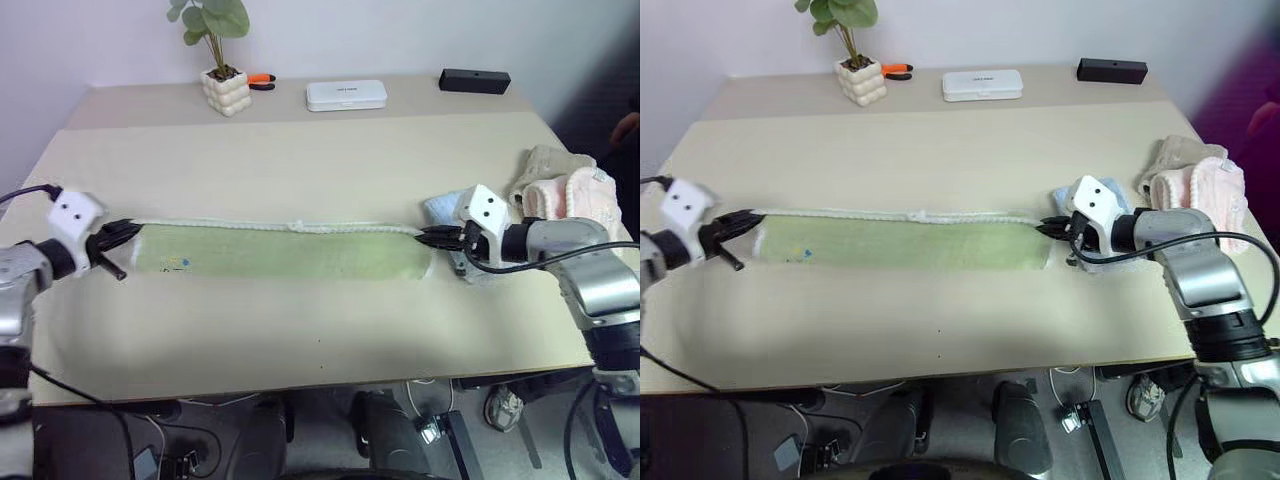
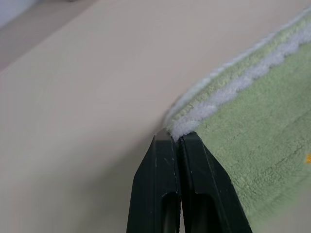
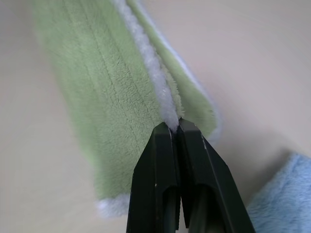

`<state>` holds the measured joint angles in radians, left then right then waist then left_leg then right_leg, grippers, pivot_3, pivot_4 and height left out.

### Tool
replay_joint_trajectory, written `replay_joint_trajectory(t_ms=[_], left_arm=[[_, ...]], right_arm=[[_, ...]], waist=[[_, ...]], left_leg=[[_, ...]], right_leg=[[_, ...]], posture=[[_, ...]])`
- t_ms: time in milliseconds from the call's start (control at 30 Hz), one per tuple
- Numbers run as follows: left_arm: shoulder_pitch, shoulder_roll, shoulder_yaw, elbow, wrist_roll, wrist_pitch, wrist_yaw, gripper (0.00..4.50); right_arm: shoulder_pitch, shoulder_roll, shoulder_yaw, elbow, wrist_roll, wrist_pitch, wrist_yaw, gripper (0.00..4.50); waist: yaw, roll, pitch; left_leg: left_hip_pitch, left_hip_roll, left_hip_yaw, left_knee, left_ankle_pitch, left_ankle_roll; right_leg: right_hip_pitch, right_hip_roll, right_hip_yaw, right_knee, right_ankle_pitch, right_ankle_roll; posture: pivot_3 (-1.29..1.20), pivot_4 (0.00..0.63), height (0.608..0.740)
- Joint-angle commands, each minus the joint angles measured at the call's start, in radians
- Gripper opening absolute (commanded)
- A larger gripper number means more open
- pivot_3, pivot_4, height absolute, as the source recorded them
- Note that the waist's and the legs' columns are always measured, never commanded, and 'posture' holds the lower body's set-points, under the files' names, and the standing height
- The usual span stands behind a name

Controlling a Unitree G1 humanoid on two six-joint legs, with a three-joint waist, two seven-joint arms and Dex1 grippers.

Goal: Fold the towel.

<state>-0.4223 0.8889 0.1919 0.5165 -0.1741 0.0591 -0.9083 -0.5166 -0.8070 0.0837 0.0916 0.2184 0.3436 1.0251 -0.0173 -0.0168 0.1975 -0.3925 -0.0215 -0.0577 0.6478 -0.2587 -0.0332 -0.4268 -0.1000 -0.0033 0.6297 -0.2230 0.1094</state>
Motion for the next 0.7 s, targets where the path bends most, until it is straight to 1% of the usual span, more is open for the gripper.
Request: replay_joint_trajectory(t_ms=[33, 133, 300, 567, 600, 667, 700], left_arm=[[-0.085, -0.009, -0.047, 0.149, 0.064, -0.078, 0.004, 0.0], [-0.145, -0.021, -0.081, 0.243, 0.096, -0.129, 0.0, 0.0], [-0.206, -0.035, -0.094, 0.337, 0.11, -0.163, 0.007, 0.0], [-0.196, -0.031, -0.091, 0.361, 0.119, -0.171, 0.008, 0.0], [-0.194, -0.033, -0.086, 0.36, 0.112, -0.161, 0.001, 0.0], [-0.193, -0.033, -0.065, 0.355, 0.1, -0.144, 0.026, 0.59], [-0.192, -0.033, -0.059, 0.353, 0.097, -0.14, 0.034, 0.91]], right_arm=[[-0.057, 0.029, 0.016, 0.089, -0.05, -0.069, -0.014, 0.06], [-0.098, 0.057, 0.026, 0.172, -0.079, -0.113, -0.017, 0.06], [-0.157, 0.1, 0.022, 0.276, -0.109, -0.171, -0.037, 0.06], [-0.208, 0.135, 0.025, 0.371, -0.145, -0.221, -0.054, 0.06], [-0.208, 0.136, 0.024, 0.374, -0.148, -0.224, -0.054, 0.29], [-0.203, 0.13, 0.018, 0.36, -0.15, -0.221, -0.055, 0.93], [-0.202, 0.129, 0.015, 0.355, -0.15, -0.219, -0.056, 1.37]], waist=[[-0.002, 0.0, 0.0], [-0.002, 0.0, 0.0], [0.0, 0.0, 0.0], [0.001, 0.0, 0.0], [0.001, 0.0, 0.0], [0.0, 0.0, 0.0], [0.0, 0.0, 0.0]], left_leg=[[0.0, 0.0, 0.0, 0.0, 0.0, 0.0], [0.0, 0.0, 0.0, 0.0, 0.0, 0.0], [0.0, 0.0, 0.0, 0.0, 0.0, 0.0], [0.0, 0.0, -0.001, 0.0, 0.0, 0.0], [0.0, 0.0, 0.0, 0.0, 0.0, 0.0], [0.0, 0.0, -0.001, 0.0, 0.0, 0.0], [0.0, 0.0, -0.001, 0.0, 0.0, 0.0]], right_leg=[[0.0, 0.0, 0.0, 0.0, 0.0, 0.0], [-0.001, 0.001, 0.0, 0.0, 0.0, 0.0], [0.0, 0.001, 0.0, 0.001, 0.0, 0.0], [0.0, 0.001, 0.0, 0.001, 0.0, 0.0], [0.0, 0.001, 0.0, 0.001, 0.0, 0.0], [0.0, 0.001, 0.0, 0.001, 0.0, 0.0], [0.0, 0.001, 0.0, 0.001, 0.0, 0.0]], posture=[[0.0, 0.15, 0.74], [0.0, 0.15, 0.74], [0.0, 0.15, 0.74], [0.0, 0.15, 0.74], [0.0, 0.15, 0.74], [0.0, 0.15, 0.74], [0.0, 0.15, 0.74]])
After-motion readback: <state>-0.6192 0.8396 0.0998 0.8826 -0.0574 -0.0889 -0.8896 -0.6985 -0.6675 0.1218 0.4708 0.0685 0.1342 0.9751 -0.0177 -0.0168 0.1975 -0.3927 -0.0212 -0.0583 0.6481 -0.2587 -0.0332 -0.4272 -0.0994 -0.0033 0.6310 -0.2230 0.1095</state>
